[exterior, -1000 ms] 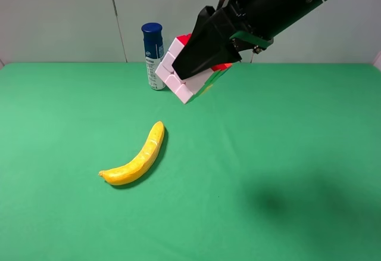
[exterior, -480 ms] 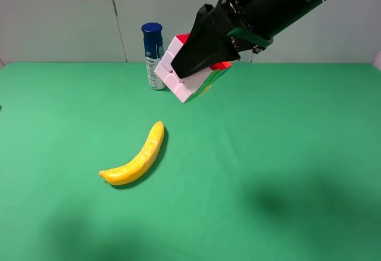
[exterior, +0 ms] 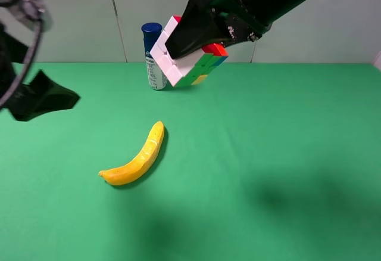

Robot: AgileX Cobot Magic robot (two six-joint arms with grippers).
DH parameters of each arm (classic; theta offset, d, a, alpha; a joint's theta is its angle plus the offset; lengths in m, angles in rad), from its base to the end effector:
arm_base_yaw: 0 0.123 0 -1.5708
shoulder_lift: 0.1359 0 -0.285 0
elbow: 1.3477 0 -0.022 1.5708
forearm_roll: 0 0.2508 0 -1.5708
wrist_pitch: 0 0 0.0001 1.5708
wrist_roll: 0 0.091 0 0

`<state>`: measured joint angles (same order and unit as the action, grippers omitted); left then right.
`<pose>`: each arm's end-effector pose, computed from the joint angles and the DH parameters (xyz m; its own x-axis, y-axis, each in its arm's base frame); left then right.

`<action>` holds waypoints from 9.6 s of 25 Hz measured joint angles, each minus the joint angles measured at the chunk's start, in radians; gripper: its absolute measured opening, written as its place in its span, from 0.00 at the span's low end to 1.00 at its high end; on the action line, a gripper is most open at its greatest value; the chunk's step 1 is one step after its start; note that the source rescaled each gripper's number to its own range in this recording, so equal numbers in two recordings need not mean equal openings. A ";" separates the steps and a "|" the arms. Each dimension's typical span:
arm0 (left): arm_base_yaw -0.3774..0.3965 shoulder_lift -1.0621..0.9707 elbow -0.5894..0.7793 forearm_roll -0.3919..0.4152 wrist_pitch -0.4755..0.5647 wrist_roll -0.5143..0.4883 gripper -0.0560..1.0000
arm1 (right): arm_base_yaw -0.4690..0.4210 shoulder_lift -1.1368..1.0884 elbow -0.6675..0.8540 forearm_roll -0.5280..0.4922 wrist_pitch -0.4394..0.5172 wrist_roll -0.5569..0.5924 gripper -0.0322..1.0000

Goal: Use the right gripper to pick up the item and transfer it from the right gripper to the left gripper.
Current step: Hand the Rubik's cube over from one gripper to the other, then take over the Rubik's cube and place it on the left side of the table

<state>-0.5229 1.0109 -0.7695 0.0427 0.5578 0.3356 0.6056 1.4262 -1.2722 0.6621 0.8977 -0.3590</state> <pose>0.1767 -0.0995 0.3065 -0.3511 0.6216 -0.7002 0.6569 0.6964 0.2889 0.2234 0.2079 0.3534 -0.6842 -0.3743 -0.6260 -0.7002 0.5771 0.4203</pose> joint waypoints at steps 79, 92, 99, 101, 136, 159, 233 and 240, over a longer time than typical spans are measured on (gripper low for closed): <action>-0.286 0.183 -0.003 0.023 -0.558 -0.056 0.07 | -0.003 0.070 -0.021 0.205 -0.052 -0.043 0.04; -0.282 0.182 -0.003 0.024 -0.552 -0.063 0.07 | -0.006 0.070 -0.019 0.140 -0.020 -0.020 0.96; -0.282 0.182 -0.003 0.023 -0.490 -0.065 0.06 | -0.008 0.070 -0.019 0.139 0.005 -0.017 0.97; -0.282 0.182 -0.003 0.023 -0.461 -0.069 0.06 | -0.005 0.070 -0.017 0.140 0.033 -0.017 0.98; -0.282 0.182 0.107 0.023 -0.442 -0.074 0.06 | -0.005 -0.113 -0.017 -0.617 0.143 0.229 1.00; -0.450 0.182 0.107 0.023 -0.453 -0.073 0.06 | -0.005 -0.693 0.264 -0.733 0.309 0.243 1.00; -0.457 0.182 0.107 -0.002 -0.472 -0.078 0.06 | -0.579 -1.432 0.781 -0.668 0.128 0.347 1.00; -0.457 0.182 0.107 -0.002 -0.458 -0.078 0.05 | -0.579 -1.432 0.781 -0.662 0.128 0.347 1.00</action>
<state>-0.9804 1.1930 -0.6628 0.0405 0.1000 0.2579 0.0269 -0.0061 -0.4911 0.0000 1.0254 -0.0121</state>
